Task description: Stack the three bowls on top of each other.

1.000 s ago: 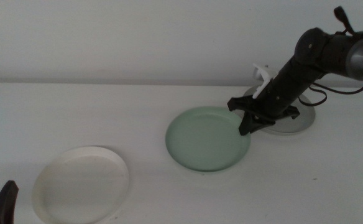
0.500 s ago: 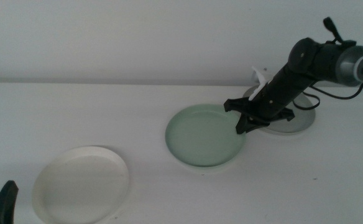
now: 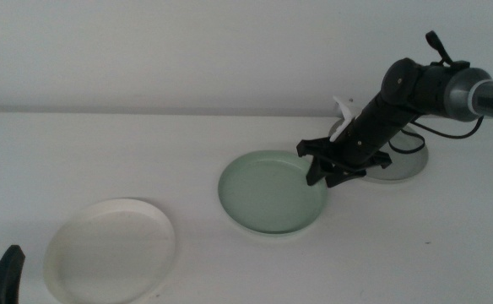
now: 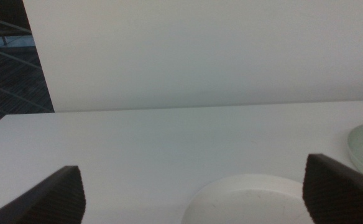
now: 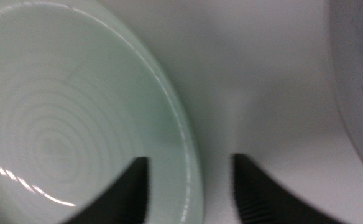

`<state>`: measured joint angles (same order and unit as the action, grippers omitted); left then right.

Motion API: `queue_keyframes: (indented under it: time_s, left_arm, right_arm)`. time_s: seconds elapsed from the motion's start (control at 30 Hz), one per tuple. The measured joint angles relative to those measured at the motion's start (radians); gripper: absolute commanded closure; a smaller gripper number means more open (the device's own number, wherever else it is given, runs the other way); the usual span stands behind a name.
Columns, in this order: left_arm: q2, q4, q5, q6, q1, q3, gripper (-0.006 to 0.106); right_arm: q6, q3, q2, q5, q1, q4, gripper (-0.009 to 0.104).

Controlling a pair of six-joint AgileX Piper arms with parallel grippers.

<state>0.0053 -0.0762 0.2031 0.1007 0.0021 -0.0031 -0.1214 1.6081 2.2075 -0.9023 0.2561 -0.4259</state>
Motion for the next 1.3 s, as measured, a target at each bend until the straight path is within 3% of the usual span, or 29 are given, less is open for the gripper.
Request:
queue_keyframes:
  time_s: [0.1, 0.23, 0.4, 0.7, 1.17, 1.3]
  left_arm:
    - [0.000, 0.000, 0.000, 0.000, 0.000, 0.000, 0.007]
    - [0.000, 0.000, 0.000, 0.000, 0.000, 0.000, 0.007]
    - [0.000, 0.000, 0.000, 0.000, 0.000, 0.000, 0.007]
    - [0.000, 0.000, 0.000, 0.000, 0.000, 0.000, 0.007]
    - [0.000, 0.000, 0.000, 0.000, 0.000, 0.000, 0.007]
    - [0.000, 0.000, 0.000, 0.000, 0.000, 0.000, 0.007]
  right_arm:
    - [-0.015, 0.042, -0.026, -0.017, 0.000, -0.012, 0.024]
    - [0.004, 0.167, -0.103, -0.076, -0.018, -0.004, 0.023]
    - [0.089, 0.314, -0.136, -0.209, -0.135, 0.093, 0.023]
    - [0.105, 0.327, 0.035, -0.311, -0.362, 0.146, 0.033]
    - [0.121, 0.330, 0.173, -0.232, -0.373, 0.152, 0.034]
    - [0.121, 0.333, 0.181, -0.229, -0.373, 0.155, 0.044]
